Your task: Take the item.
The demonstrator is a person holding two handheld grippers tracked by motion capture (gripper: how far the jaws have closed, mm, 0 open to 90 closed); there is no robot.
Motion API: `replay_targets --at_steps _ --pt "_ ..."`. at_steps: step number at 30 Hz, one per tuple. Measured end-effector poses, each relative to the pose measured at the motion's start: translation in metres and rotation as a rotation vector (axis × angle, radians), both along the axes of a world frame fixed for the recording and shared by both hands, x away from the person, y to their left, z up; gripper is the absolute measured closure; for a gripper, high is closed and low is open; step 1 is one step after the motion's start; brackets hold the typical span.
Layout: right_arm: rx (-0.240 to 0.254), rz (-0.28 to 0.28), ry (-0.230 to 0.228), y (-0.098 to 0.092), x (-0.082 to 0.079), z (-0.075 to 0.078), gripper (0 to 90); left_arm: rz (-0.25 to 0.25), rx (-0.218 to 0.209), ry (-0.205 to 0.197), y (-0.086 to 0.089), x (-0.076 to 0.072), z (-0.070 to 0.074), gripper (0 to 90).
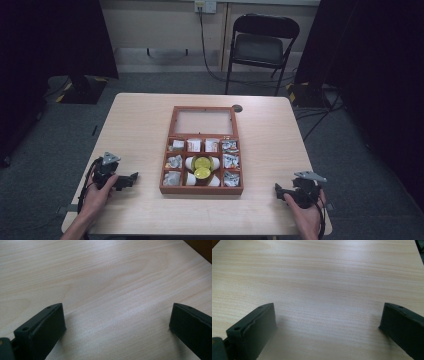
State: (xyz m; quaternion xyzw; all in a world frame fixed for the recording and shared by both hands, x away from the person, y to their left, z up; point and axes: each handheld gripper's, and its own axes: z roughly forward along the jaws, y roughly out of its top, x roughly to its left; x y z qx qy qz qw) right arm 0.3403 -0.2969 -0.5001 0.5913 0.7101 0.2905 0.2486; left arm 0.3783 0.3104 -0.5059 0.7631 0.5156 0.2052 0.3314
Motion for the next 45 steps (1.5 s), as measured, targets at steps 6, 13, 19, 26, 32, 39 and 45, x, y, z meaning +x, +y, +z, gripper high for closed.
replay_targets --at_steps 6,13,19,26,32,39,45 --pt "0.002 -0.015 -0.006 0.000 -0.001 0.001 3.3 0.001 -0.001 -0.001 0.000 0.000 0.000 0.0" --pt "0.043 0.012 -0.004 -0.001 -0.002 0.008 15.4 -0.006 0.007 0.002 0.000 0.000 0.000 0.0" --pt "0.067 0.033 -0.022 0.000 -0.004 0.014 19.3 -0.008 0.010 0.004 0.001 0.000 0.000 0.0" --pt "0.082 0.104 -0.041 0.009 -0.005 0.022 25.7 -0.006 0.007 0.002 0.000 0.000 0.000 0.0" --pt "0.086 0.152 -0.054 0.018 -0.007 0.028 30.8 -0.004 0.006 0.001 0.000 0.001 0.000 0.0" --pt "0.110 0.222 -0.075 0.032 -0.007 0.040 36.7 -0.004 0.007 0.000 0.000 0.001 0.000 0.0" --pt "0.100 0.280 -0.088 0.047 -0.002 0.048 39.3 -0.005 0.006 0.002 0.000 0.001 0.000 0.0"
